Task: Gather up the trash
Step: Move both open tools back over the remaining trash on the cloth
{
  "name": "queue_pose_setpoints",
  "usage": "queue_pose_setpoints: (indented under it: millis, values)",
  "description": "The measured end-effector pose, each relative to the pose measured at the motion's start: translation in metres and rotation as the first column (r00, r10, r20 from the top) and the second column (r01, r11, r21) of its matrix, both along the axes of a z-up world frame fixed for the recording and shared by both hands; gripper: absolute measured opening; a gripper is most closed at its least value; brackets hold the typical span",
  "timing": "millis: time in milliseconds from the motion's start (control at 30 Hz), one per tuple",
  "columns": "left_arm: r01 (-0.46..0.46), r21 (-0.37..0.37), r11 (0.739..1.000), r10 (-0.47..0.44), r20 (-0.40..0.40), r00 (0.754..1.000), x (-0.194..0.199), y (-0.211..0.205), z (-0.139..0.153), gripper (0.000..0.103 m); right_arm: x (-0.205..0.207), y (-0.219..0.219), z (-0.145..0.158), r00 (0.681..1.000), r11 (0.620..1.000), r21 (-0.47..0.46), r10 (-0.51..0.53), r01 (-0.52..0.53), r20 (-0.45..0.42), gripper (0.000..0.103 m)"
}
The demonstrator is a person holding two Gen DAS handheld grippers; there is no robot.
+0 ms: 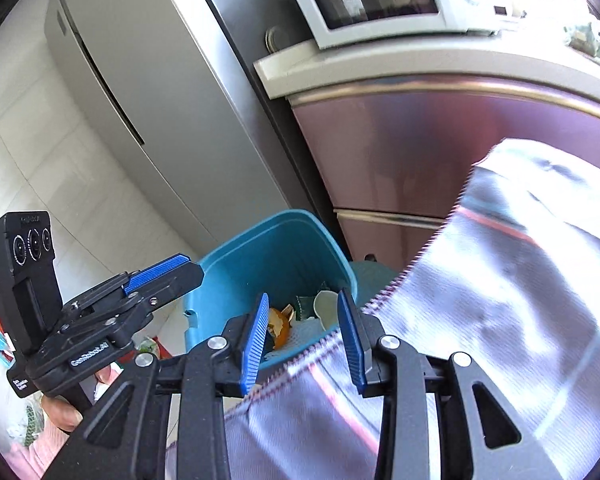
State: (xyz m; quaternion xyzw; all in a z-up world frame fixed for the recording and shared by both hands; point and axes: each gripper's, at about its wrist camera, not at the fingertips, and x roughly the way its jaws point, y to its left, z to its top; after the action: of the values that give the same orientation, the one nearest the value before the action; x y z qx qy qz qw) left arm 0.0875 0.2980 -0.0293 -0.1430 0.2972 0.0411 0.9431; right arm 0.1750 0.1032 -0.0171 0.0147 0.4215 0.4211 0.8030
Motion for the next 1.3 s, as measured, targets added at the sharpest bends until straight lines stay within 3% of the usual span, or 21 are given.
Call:
queue_pose_setpoints:
  millis: [333, 667, 900, 1300]
  values:
    - [0.202, 0.006, 0.979, -0.202, 0.126, 0.971, -0.012, -0.083, 0.031, 0.049, -0.038, -0.092, 0.033, 0.988, 0.991, 0.063, -0.122, 0.116, 0.094, 0.039]
    - [0.421, 0.002, 0.907, -0.419, 0.101, 0.903, 0.002, -0.192, 0.023, 0.050, -0.066, -0.191, 0.030, 0.943, 0.946, 0.090, -0.320, 0.312, 0.088, 0.040]
    - [0.533, -0.003, 0.846, -0.532, 0.064, 0.844, 0.018, -0.258, 0.015, 0.050, -0.073, -0.267, 0.030, 0.885, 0.891, 0.077, -0.454, 0.448, 0.104, 0.041]
    - [0.623, -0.045, 0.781, -0.624, 0.000, 0.782, 0.062, -0.330, 0.008, 0.050, -0.067, -0.388, 0.023, 0.747, 0.754, 0.082, -0.657, 0.652, 0.097, 0.041]
